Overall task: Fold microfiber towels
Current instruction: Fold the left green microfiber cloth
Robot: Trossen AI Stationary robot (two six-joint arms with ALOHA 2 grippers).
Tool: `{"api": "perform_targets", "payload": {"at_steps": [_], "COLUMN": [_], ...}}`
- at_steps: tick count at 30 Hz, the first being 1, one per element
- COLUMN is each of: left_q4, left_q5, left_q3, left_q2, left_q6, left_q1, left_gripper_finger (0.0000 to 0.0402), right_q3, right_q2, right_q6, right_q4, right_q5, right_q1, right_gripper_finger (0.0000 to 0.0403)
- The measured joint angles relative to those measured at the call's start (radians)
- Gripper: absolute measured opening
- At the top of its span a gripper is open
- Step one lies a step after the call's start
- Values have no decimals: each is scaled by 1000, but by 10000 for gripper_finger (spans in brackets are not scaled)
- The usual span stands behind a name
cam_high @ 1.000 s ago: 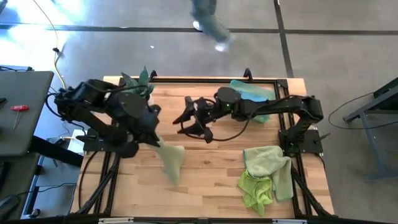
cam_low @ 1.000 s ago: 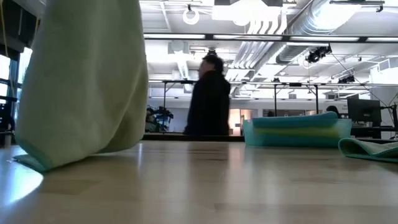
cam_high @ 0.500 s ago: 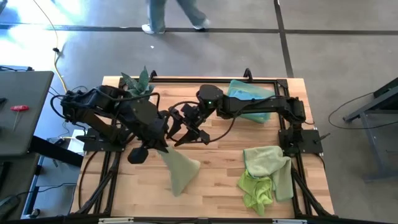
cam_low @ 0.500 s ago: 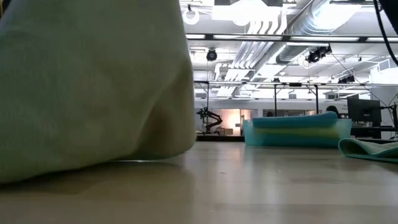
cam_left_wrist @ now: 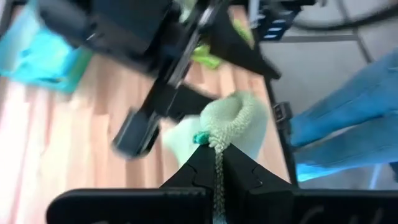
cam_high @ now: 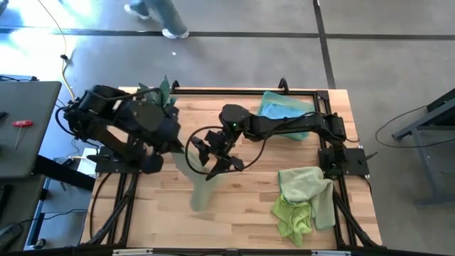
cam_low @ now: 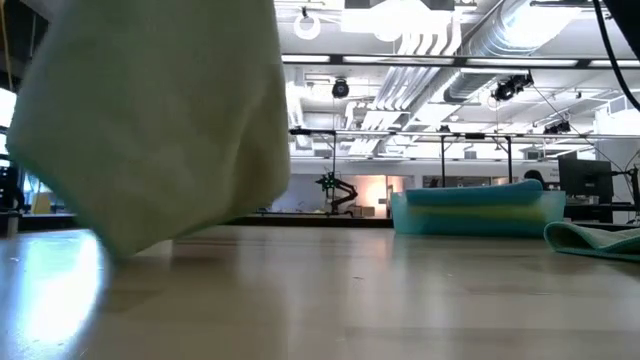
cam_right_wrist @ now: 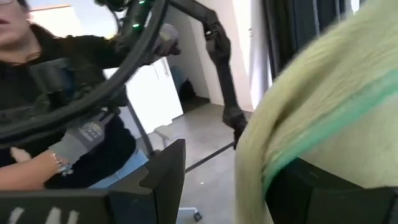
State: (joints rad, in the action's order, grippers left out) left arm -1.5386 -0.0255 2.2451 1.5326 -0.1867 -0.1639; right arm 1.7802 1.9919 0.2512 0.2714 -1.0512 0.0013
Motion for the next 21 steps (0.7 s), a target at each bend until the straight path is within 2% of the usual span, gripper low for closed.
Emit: {"api": "perform_targets", "payload": {"at_steps": [3, 7, 9, 14, 21], "left_q4": [-34, -29, -32, -33, -33], "left_q5": [-58, -66, -45, 90, 115], "left_q3": [35, 70, 80, 80, 80], "left_q2": [-1, -12, -22, -47, -55], "left_q6": [-17, -21, -41, -142, -226], "left_q1": [-2, 0, 0, -6, -80], "left_gripper_finger": [1, 1, 1, 1, 1], "right_q3": [0, 0, 0, 0, 0], "right_q2": [-1, -1, -1, 0, 0], "right_q6": [11, 10, 10, 9, -29], "right_q4": [-13, -60, -94, -169, -216], "right_q5": [-1, -6, -7, -8, -6], "right_q1": [0, 1, 0, -4, -20], "right_gripper_finger": [179, 179, 179, 179, 179]}}
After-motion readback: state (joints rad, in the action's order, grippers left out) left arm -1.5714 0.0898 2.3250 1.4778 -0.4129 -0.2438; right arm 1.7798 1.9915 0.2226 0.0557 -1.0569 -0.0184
